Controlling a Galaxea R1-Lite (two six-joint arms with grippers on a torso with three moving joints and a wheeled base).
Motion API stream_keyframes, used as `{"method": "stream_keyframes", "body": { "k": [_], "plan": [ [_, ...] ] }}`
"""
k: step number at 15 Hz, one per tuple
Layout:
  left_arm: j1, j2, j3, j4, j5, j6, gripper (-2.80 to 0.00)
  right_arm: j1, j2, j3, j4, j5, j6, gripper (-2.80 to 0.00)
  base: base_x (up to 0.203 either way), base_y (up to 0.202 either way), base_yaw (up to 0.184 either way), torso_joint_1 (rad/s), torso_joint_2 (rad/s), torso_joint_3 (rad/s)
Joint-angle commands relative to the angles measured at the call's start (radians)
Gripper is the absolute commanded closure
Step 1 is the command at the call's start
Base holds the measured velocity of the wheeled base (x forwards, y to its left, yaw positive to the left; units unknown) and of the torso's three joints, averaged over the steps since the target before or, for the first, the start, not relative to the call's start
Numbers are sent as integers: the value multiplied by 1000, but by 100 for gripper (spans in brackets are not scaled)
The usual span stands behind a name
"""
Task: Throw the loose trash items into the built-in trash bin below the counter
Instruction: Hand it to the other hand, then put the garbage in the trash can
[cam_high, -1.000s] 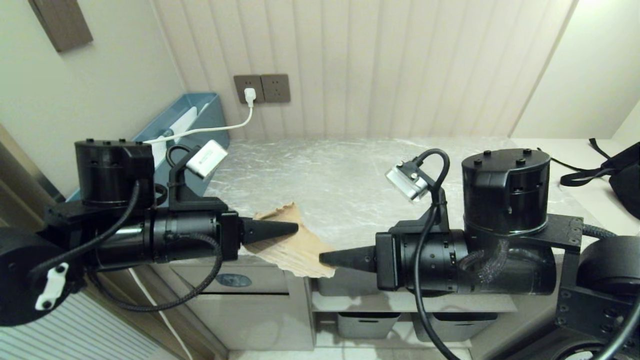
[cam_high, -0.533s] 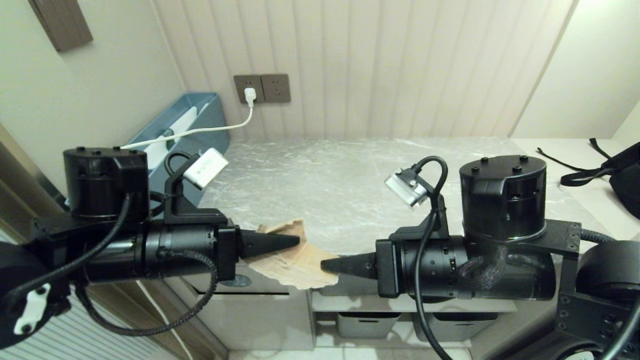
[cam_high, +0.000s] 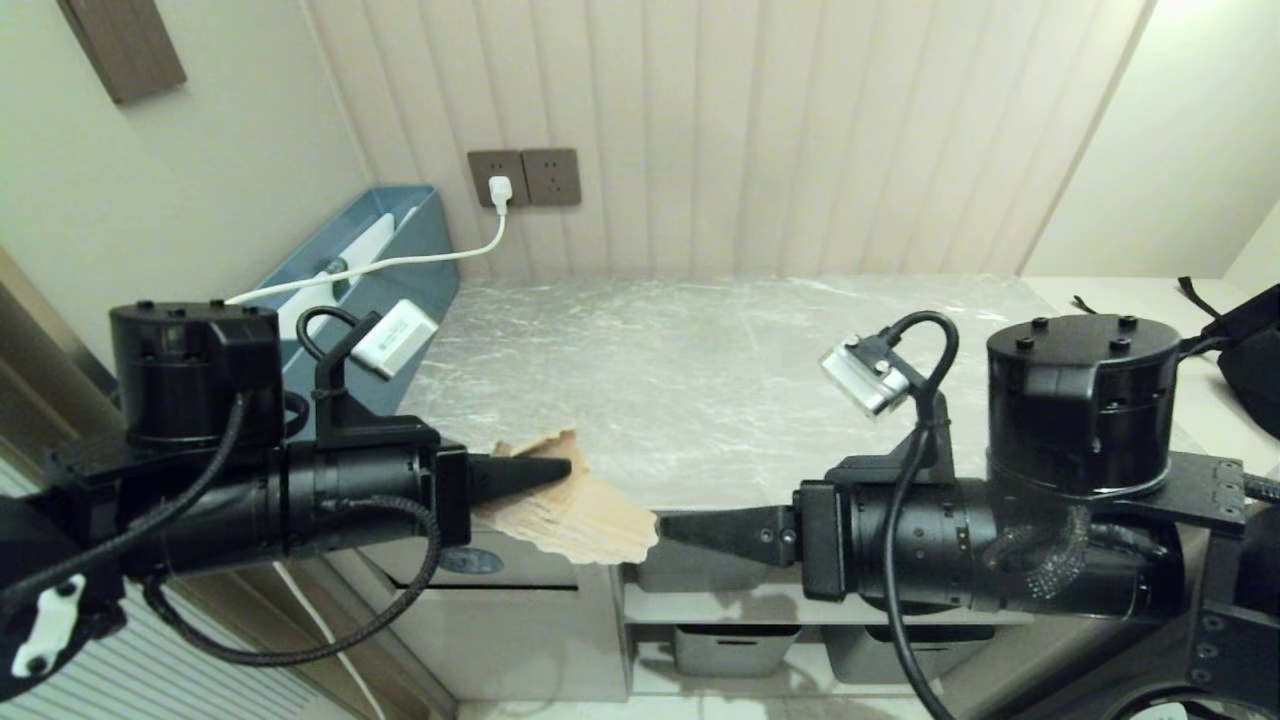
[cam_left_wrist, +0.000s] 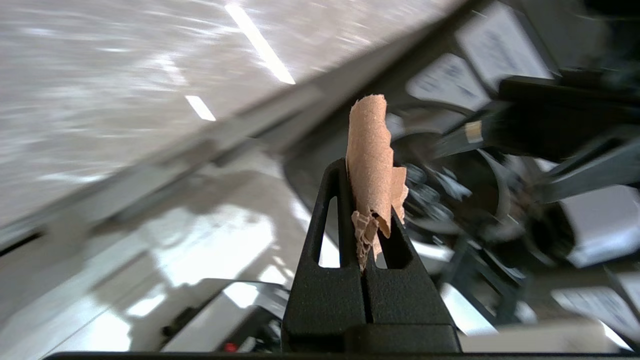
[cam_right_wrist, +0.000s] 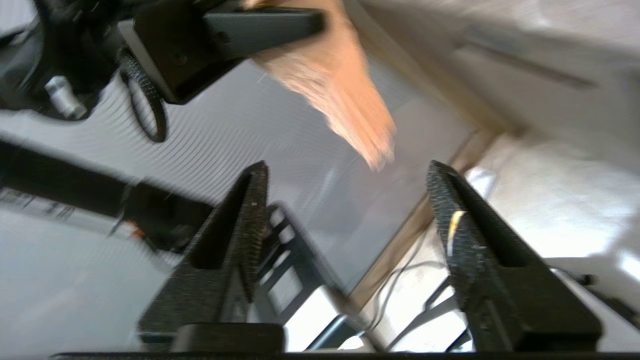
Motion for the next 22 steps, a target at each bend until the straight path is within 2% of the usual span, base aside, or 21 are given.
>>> {"method": "stream_keyframes", "body": {
  "k": [1, 3, 4, 6, 7, 9, 12, 15, 17, 19, 20, 21, 22],
  "plan": [
    [23, 8, 0, -4, 112, -1, 0, -89, -54, 46, -12, -56, -2, -280, 0, 0, 0, 0, 0, 0],
    [38, 10, 6, -4, 268, -4, 0, -234, -79, 65, -12, -112, -9, -280, 0, 0, 0, 0, 0, 0],
    [66, 2, 15, -4, 301, -7, 0, -322, -101, 78, -12, -138, -16, -280, 0, 0, 0, 0, 0, 0],
    [111, -20, 23, -4, 311, -6, 0, -491, -168, 142, -13, -187, -54, -280, 0, 0, 0, 0, 0, 0],
    [115, -32, 36, -5, 313, -4, 0, -565, -227, 198, -15, -201, -83, 0, 0, 0, 0, 0, 0, 0],
    [116, -66, 73, -5, 314, -2, 0, -646, -348, 302, -17, -225, -161, 0, 0, 0, 0, 0, 0, 0],
    [134, -187, 184, -5, 316, -2, 0, -755, -550, 430, -17, -260, -331, 0, 0, 0, 0, 0, 0, 0],
    [214, -362, 340, -4, 317, 3, 0, -790, -782, 595, -11, -283, -480, 0, 0, 0, 0, 0, 0, 0],
    [235, -477, 435, 0, 325, 51, 0, -794, -945, 740, 32, -249, -595, 0, 0, 0, 0, 0, 0, 0],
    [238, -565, 513, 4, 353, 139, 0, -796, -1128, 767, 214, -212, -674, 0, 0, 0, 0, 0, 0, 0],
    [237, -595, 541, 5, 362, 210, 0, -793, -1219, 755, 399, -202, -711, 0, 0, 0, 0, 0, 0, 0],
    [237, -618, 556, 6, 366, 267, 0, -790, -1288, 741, 562, -207, -737, 0, 0, 0, 0, 0, 0, 0],
    [237, -639, 565, 10, 368, 314, 0, -789, -1324, 742, 642, -231, -750, 0, 0, 0, 0, 0, 0, 0]
  ]
}}
